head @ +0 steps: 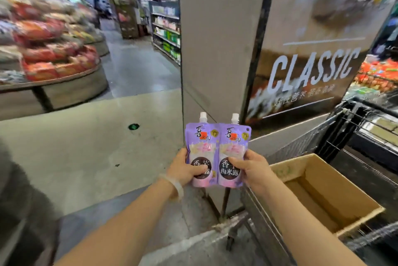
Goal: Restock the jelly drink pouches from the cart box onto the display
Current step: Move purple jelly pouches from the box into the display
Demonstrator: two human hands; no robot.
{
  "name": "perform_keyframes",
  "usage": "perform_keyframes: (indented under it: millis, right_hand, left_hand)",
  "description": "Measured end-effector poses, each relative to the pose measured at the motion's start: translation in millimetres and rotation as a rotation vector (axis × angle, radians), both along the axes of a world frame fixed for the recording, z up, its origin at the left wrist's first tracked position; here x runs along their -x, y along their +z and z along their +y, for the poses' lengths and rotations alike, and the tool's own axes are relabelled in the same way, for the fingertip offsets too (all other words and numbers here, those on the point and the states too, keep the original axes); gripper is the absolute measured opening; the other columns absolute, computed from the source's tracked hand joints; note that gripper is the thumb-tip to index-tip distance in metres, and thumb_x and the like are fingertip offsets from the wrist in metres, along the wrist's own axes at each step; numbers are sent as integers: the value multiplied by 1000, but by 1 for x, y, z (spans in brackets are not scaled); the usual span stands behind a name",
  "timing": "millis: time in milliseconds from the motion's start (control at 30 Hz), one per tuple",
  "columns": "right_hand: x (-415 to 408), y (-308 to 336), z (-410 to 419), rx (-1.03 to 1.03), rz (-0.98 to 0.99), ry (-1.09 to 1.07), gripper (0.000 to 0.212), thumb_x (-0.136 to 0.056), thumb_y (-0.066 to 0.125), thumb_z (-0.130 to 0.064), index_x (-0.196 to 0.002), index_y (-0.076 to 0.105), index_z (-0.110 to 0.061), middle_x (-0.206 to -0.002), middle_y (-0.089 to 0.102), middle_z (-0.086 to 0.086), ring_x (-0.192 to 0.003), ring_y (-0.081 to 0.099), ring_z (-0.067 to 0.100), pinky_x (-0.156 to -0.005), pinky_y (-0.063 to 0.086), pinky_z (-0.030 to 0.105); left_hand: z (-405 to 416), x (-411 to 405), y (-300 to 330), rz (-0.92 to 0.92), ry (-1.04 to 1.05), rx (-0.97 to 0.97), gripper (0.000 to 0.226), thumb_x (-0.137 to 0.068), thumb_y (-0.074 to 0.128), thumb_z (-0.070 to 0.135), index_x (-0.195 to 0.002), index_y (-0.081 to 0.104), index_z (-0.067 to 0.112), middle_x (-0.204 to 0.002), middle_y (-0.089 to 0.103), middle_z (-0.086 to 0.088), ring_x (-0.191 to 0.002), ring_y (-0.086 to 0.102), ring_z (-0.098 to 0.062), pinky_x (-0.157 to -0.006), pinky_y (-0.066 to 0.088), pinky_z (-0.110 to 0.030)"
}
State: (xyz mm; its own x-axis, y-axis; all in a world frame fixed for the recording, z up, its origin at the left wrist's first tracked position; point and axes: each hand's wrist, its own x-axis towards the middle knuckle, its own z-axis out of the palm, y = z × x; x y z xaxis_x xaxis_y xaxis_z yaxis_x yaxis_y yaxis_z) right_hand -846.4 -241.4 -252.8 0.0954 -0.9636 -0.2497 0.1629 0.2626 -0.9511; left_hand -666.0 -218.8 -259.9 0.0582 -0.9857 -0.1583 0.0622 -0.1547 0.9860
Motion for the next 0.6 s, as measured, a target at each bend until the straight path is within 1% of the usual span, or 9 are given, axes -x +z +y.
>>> perform_keyframes:
  millis: [33, 100, 167, 200, 267, 333, 433, 500, 600]
  right_hand:
    - [-25, 4, 7, 10, 14, 50, 25, -82, 59, 10, -106, 61, 2, -102, 67, 22, -87, 64, 34, -88, 52, 50]
    - [-80, 10, 28, 47, 41, 154, 30, -83, 59, 9, -112, 59, 2, -96, 68, 15, -75, 67, 24, -68, 56, 35]
    - [-139, 15, 58, 63, 32, 255, 31, -85, 56, 10, -114, 58, -1, -87, 67, 7, -59, 67, 11, -49, 53, 24]
    - [-169, 17, 76, 62, 17, 308, 31, -86, 55, 11, -114, 58, -2, -85, 66, 5, -54, 66, 7, -45, 51, 21]
    - [-228, 18, 116, 68, 5, 414, 31, -87, 51, 13, -111, 57, -5, -81, 63, 2, -49, 63, -1, -44, 48, 14]
    - [-284, 18, 156, 77, -8, 513, 33, -86, 51, 14, -111, 57, -6, -76, 66, -2, -49, 63, -2, -46, 49, 12]
    - [-360, 16, 214, 74, -52, 642, 35, -86, 51, 15, -113, 57, -6, -81, 67, 1, -54, 65, 1, -51, 53, 15]
    - [-404, 16, 253, 84, -57, 714, 33, -87, 51, 14, -115, 57, -1, -86, 65, 6, -54, 66, 2, -48, 51, 15]
    - [-462, 15, 304, 59, -91, 829, 31, -86, 52, 14, -114, 58, 2, -91, 66, 11, -59, 68, 7, -57, 57, 19]
  left_hand:
    - [18, -23, 5, 8, 36, 21, 48, -75, 62, -21, -100, 51, 19, -96, 63, -5, -80, 61, -15, -73, 55, -25]
    - [57, -73, 10, 20, 128, 52, 48, -75, 63, -21, -103, 51, 17, -98, 63, -6, -73, 62, -7, -66, 55, -19]
    - [104, -125, 15, 53, 219, 48, 50, -67, 71, -14, -100, 53, 17, -97, 65, -6, -74, 63, -10, -71, 57, -30]
    - [130, -152, 16, 68, 267, 32, 50, -60, 73, -7, -98, 54, 21, -94, 67, -2, -76, 64, -13, -75, 56, -39]
    - [186, -204, 21, 61, 367, -4, 47, -54, 70, 5, -95, 56, 24, -91, 70, 1, -83, 66, -21, -81, 52, -53]
    - [240, -251, 26, 24, 471, -10, 51, -52, 71, 7, -98, 58, 24, -97, 70, -4, -91, 66, -27, -86, 51, -58]
    - [314, -310, 31, 28, 626, 23, 59, -58, 73, -9, -109, 57, 15, -95, 68, -7, -87, 64, -26, -86, 53, -52]
    - [360, -343, 34, 42, 710, 44, 53, -71, 65, -22, -110, 56, 14, -92, 67, -6, -81, 64, -23, -80, 56, -45]
    - [425, -386, 35, 29, 819, 31, 53, -75, 61, -23, -112, 56, 14, -104, 67, -16, -98, 63, -32, -92, 50, -51]
